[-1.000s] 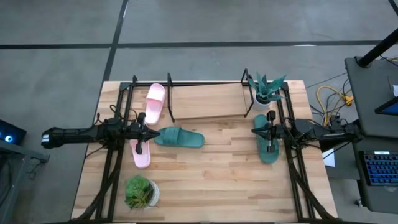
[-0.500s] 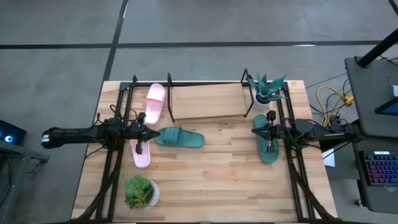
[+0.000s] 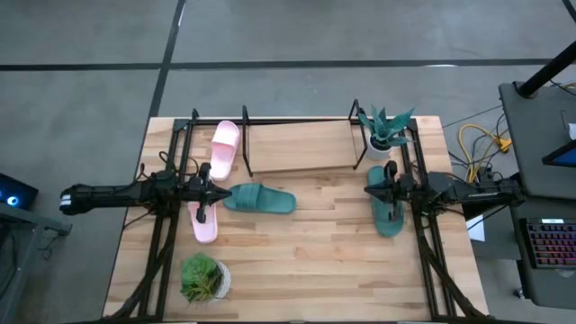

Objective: Pick and place slides into the shelf
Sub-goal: Put the right green slide on the shelf

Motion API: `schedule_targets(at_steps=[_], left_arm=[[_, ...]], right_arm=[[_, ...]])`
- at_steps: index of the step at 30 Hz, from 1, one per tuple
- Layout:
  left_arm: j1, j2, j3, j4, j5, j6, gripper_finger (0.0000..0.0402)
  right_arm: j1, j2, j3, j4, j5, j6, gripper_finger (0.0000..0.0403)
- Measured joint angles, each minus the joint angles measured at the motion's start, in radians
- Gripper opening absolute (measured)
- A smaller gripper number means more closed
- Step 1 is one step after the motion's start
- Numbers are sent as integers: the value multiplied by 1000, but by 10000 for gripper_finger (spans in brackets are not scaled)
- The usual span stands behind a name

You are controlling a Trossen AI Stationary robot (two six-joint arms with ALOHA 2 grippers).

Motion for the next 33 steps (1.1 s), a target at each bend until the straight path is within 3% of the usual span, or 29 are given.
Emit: schedule_targets(at_steps=[7,11,17,19,21,24,28,33], left_arm=[[0,0,0,18,2,-14,0],[0,0,0,98,-34,128,0],[0,5,0,284,-197,265,0],[0,6,0,327,-209,313,0],[0,11,0,358,-209,353,0],[0,22,3,349,-210,423,0],[1,53,4,349,-212,454,4],[1,103,5,349,-202,563,40]], right_arm=[[0,0,0,35,-83,11,9],[0,0,0,73,-22,-3,9],[3,2,0,217,3,-228,9],[5,14,9,230,23,-263,9],[10,43,25,300,-32,-303,16],[27,119,49,407,-176,-370,44],[44,283,121,413,-142,-478,107],[44,508,269,405,-123,-545,190]])
